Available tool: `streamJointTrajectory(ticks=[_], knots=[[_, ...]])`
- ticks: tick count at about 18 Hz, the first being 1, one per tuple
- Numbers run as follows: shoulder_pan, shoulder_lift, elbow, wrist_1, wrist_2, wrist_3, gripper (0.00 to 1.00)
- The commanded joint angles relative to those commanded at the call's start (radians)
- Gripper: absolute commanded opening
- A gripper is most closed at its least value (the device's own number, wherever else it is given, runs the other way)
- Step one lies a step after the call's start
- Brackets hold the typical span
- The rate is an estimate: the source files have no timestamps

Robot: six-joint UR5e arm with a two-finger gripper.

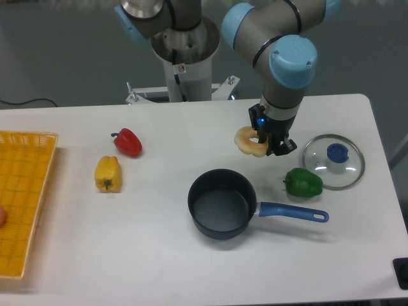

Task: Place the donuts in the pot
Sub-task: 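Close the gripper on the tan ring donut beside the glass lid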

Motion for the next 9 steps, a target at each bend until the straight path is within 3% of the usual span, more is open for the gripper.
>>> streamJointTrajectory(ticks=[9], knots=[[0.008, 0.008, -0.009, 0.0, 0.002, -0.078, 0.37]])
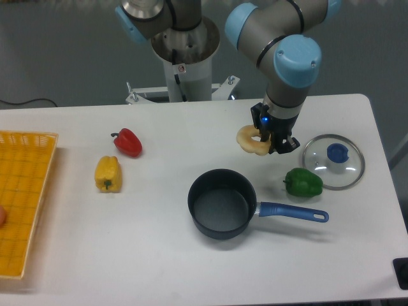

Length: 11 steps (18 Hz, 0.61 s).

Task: Place the donuts in the pot
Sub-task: 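Close the gripper on the tan ring donut beside the glass lid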

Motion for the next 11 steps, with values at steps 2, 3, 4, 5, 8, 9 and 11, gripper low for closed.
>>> streamJointTrajectory(ticks=[2, 3, 4, 5, 8, 9, 11], knots=[[-0.003, 0.002, 0.002, -0.002, 0.002, -0.021, 0.37], [-0.005, 0.002, 0.002, 0.0, 0.002, -0.049, 0.37], [-0.005, 0.003, 0.006, 0.0, 0.002, -0.09, 0.37], [-0.009, 0.005, 0.006, 0.0, 0.003, -0.142, 0.37], [-0.014, 0.005, -0.002, 0.005, 0.006, -0.259, 0.37], [-0.014, 0.005, 0.0, 0.005, 0.005, -0.267, 0.37], [-0.014, 0.005, 0.0, 0.037, -0.003, -0.313, 0.37]])
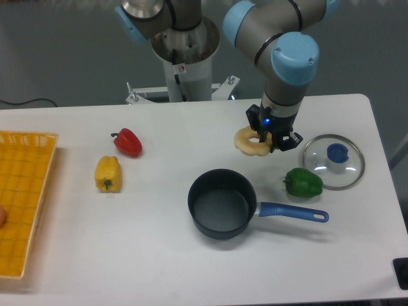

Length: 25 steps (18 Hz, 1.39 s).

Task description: Place the donuts in the pot

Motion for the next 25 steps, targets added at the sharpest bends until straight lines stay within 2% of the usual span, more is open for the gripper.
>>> streamJointTrajectory(ticks=[3, 5, 7, 9, 19, 23, 25], knots=[[-0.012, -0.006, 0.005, 0.029, -0.061, -0.165, 0.37], [-0.032, -0.012, 0.005, 0.08, -0.09, -0.264, 0.37], [-0.063, -0.026, 0.006, 0.124, -0.097, -0.35, 0.38], [-0.074, -0.057, 0.009, 0.143, -0.136, -0.436, 0.38], [-0.124, -0.087, 0.002, 0.19, -0.137, -0.457, 0.42], [-0.124, -0.094, 0.002, 0.193, -0.137, -0.456, 0.48], [-0.133, -0.1, 0.006, 0.195, -0.137, -0.454, 0.55]])
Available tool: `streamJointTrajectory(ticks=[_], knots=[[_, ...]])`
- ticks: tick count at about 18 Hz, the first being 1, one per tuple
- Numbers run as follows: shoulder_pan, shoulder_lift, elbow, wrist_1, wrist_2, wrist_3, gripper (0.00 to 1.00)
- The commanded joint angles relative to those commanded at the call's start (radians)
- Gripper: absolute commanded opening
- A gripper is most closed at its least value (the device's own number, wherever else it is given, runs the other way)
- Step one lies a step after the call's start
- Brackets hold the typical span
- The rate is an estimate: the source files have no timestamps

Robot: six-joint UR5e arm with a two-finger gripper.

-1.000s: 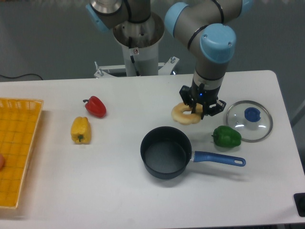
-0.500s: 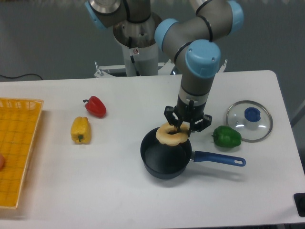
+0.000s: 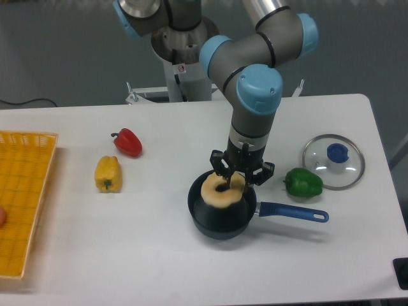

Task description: Place the donuts in the pot

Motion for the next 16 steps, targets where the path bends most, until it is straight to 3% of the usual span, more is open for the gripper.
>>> streamJointTrajectory(ticks=[1, 2, 3, 9, 13, 16], knots=[[0.0, 0.0, 0.0, 0.0, 0.0, 0.002, 0.62], [0.0, -0.002, 0.0, 0.003, 0.0, 0.008, 0.87], [-0.002, -0.002, 0.002, 0.003, 0.0, 0.009, 0.99], [-0.008, 0.003, 0.006, 0.003, 0.005, 0.034, 1.0], [-0.008, 0.006, 0.011, 0.002, 0.078, 0.21, 1.0], [-0.008, 0.011, 0.011, 0.0, 0.094, 0.23, 1.0]])
